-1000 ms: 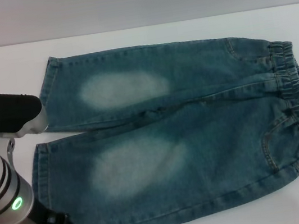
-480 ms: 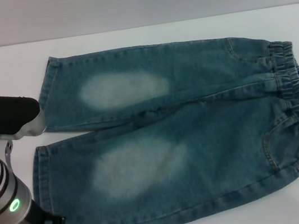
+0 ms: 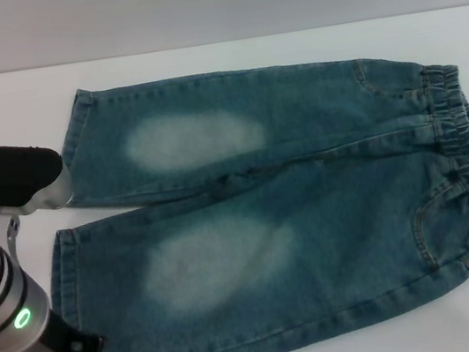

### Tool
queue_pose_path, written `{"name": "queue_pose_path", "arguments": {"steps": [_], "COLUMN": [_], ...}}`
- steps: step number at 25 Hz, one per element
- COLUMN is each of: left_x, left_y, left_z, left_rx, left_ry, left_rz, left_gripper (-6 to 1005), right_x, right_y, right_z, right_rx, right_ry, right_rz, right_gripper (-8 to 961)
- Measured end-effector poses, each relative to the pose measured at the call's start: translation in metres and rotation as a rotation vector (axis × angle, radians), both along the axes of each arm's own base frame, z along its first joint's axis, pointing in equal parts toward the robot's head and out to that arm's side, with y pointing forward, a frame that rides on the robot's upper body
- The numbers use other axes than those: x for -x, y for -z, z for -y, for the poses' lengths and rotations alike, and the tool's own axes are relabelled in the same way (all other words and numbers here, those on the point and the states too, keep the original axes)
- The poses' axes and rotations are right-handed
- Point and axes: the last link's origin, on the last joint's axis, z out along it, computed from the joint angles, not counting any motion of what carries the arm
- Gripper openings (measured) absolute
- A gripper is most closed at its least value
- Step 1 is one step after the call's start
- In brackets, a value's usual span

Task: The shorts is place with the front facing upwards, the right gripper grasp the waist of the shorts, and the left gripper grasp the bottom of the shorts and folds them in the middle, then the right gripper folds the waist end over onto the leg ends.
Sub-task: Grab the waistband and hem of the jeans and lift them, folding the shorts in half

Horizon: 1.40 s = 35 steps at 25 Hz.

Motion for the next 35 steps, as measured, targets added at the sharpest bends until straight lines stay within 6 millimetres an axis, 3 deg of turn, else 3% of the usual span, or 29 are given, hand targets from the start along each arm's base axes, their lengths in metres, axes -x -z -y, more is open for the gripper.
{"name": "queue_pose_path", "arguments": {"steps": [9,18,35], "left_x": [-0.016,-0.016,-0.010], "left_y": [-0.015,-0.008,0.001], "left_z": [0.000,0.009,0.009], "left_rx": [-0.053,-0.020,-0.010], "left_ry": [0.027,0.010,-0.015], "left_rz": [0.056,0.014,-0.001], "left_gripper": [24,48,694], "right_x": [-0.004,-0.006,-0.007], "right_y": [-0.002,-0.004,-0.004], "right_z": [0.001,0.002,0.001], "right_rx": [0.003,-0.004,0.001], "right_ry": [0.003,0.003,-0.001], "right_rz": [-0.001,-0.007,-0.010], "right_gripper": [769,767,769]}}
